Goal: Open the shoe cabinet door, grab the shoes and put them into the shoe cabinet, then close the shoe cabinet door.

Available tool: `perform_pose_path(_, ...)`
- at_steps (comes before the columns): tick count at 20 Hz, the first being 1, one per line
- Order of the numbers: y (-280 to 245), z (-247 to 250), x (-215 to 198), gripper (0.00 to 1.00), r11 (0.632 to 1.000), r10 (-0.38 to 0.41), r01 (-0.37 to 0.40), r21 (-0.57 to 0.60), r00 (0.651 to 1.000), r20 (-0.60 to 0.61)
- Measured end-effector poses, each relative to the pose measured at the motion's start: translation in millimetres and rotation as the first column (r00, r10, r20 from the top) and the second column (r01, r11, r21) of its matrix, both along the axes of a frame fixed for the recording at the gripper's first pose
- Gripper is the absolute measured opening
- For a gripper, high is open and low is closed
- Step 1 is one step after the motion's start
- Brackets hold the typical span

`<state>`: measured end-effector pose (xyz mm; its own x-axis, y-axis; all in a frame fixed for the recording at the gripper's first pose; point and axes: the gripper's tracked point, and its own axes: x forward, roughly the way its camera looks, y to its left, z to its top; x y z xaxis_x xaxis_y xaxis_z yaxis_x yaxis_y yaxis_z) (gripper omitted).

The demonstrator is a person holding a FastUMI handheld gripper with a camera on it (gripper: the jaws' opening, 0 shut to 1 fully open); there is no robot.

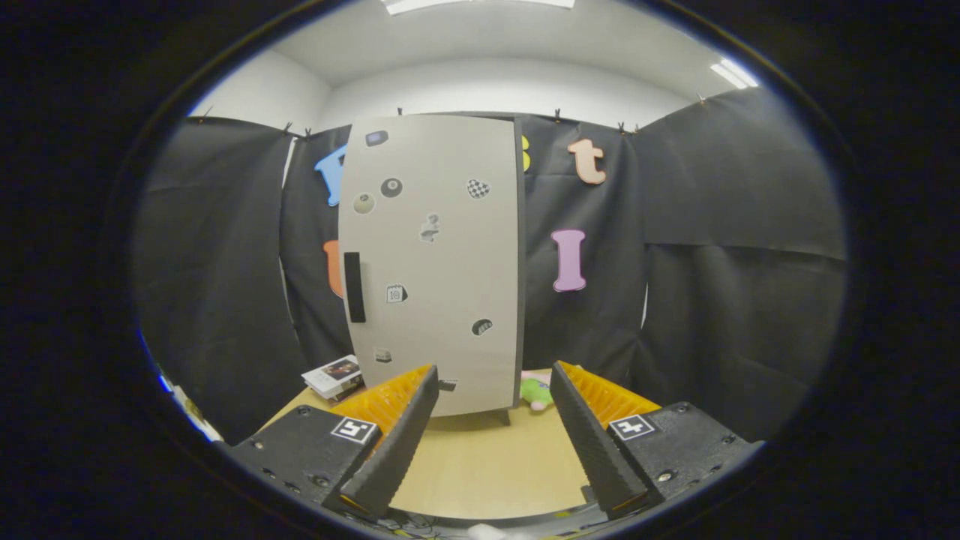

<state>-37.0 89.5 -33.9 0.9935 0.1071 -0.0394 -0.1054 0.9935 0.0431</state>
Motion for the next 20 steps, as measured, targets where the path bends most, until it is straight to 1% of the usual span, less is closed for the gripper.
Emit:
perform_pose_path(8,21,15,10,0.98,0.998,0.062,-0.062,-0.033,0.998,0.016)
perform_pose_path(12,35,17,18,0.98,0.993,0.110,-0.109,-0.048,0.994,0.007)
perform_pose_path(20,46,25,22,0.98,0.989,0.146,-0.146,-0.039,0.989,0.014)
